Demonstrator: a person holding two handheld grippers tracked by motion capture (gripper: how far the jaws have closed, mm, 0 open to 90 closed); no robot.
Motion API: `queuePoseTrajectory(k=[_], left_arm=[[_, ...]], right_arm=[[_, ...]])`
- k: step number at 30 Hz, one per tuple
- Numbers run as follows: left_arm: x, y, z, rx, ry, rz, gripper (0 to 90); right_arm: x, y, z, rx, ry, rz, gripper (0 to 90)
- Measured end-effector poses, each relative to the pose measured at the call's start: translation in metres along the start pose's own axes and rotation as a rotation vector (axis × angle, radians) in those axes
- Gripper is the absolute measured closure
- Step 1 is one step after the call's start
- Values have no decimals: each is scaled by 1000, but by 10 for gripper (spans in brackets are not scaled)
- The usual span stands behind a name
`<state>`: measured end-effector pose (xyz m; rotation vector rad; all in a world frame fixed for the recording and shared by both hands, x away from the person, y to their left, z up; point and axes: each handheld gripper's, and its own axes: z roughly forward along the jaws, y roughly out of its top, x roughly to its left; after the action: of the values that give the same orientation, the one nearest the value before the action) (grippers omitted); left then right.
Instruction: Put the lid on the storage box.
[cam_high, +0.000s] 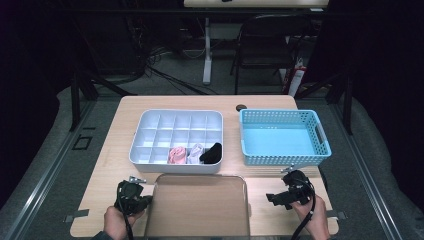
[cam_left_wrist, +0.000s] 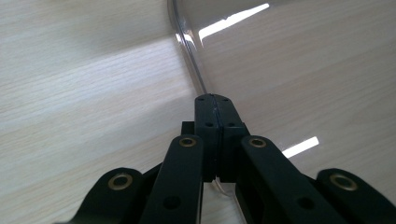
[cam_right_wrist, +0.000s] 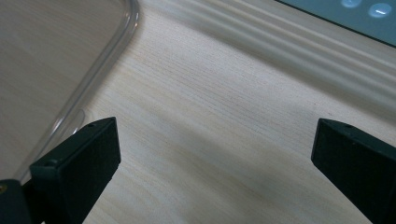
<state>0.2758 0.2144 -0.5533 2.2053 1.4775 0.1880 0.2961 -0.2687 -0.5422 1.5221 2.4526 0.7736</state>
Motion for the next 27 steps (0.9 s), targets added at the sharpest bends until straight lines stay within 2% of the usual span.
queuePoseTrajectory(k=[4,17,20,23,27], left_arm=[[-3,2,2,-6,-21,-10,900],[-15,10,11,-9,-34,0,900],[-17,11,17,7,-61,-3,900],[-22,14,17,-2,-48,22,897],[-21,15,14,-22,-37,24,876]], right_arm=[[0,0,0,4,0,6,8],[1,0,1,6,7,-4,8],[1,0,1,9,1,0,9],[1,-1,1,7,7,3,9],[1,-1,0,6,7,1,10]])
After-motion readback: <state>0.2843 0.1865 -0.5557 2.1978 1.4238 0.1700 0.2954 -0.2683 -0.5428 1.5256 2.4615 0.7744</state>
